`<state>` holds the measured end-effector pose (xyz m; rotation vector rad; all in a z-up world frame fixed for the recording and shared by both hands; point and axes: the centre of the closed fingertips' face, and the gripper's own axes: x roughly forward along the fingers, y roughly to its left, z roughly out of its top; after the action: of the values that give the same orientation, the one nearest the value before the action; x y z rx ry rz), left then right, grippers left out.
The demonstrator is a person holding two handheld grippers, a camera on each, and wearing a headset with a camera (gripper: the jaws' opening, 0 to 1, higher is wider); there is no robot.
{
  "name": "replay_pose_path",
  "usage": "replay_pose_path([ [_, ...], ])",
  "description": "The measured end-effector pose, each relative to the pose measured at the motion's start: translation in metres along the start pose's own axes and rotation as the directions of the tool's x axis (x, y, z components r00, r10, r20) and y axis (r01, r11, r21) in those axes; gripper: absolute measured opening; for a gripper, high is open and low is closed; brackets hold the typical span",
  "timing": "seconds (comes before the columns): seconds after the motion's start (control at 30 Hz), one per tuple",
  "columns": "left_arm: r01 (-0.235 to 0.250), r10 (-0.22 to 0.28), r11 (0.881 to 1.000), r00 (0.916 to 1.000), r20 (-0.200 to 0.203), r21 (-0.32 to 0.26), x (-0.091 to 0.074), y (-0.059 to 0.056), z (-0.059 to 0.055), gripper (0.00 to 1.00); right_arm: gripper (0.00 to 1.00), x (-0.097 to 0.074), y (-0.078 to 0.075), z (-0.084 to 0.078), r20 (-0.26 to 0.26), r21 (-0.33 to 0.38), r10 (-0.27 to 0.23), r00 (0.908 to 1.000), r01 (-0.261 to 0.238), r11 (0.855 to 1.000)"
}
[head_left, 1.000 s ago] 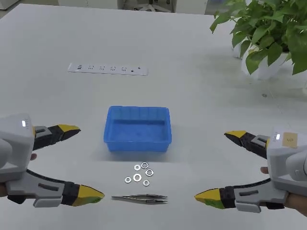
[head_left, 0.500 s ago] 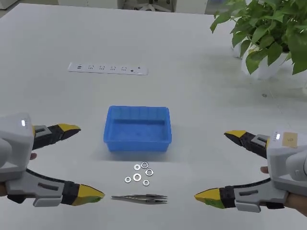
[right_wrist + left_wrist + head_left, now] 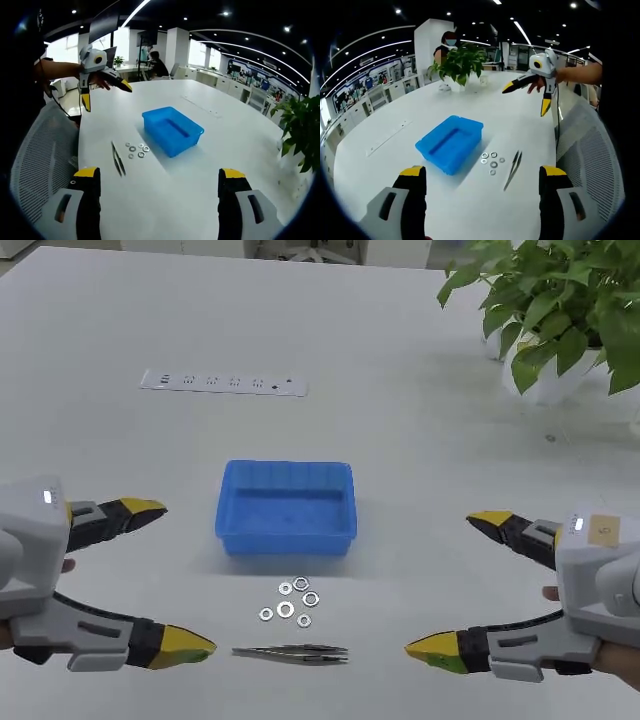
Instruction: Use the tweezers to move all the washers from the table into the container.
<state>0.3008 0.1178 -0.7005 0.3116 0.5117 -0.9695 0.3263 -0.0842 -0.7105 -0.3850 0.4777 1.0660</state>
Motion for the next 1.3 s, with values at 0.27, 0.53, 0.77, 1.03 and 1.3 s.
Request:
replay_pose_path([
  [0.27, -0.003, 0.003, 1.000, 1.0000, 0.003, -0.001, -0.001, 0.001, 0.001, 0.99, 0.99, 0.001, -0.001, 0.001, 0.002, -0.002, 0.002, 1.0000, -0.002, 1.000],
  [0.53, -0.006, 0.006, 1.000, 1.0000, -0.001, -0.001, -0.003, 0.001, 0.000, 0.99, 0.99, 0.001, -0.001, 0.001, 0.001, -0.006, 0.004, 1.0000, -0.004, 1.000],
  [0.77, -0.007, 0.007, 1.000, 1.0000, -0.006, 0.002, -0.003, 0.001, -0.001, 0.99, 0.99, 0.002, -0.001, 0.002, -0.001, -0.012, 0.009, 1.0000, -0.009, 1.000],
  [1.03, 0.008, -0.008, 1.000, 0.9995, -0.031, 0.023, 0.003, -0.003, -0.006, 0.99, 0.96, 0.004, 0.001, 0.003, -0.003, -0.031, 0.020, 0.9998, -0.021, 0.999],
  [1.3, 0.034, -0.031, 0.998, 0.9975, -0.063, 0.046, 0.014, -0.011, -0.016, 0.97, 0.93, 0.013, 0.011, -0.003, -0.023, -0.053, 0.056, 0.9982, -0.057, 0.997],
])
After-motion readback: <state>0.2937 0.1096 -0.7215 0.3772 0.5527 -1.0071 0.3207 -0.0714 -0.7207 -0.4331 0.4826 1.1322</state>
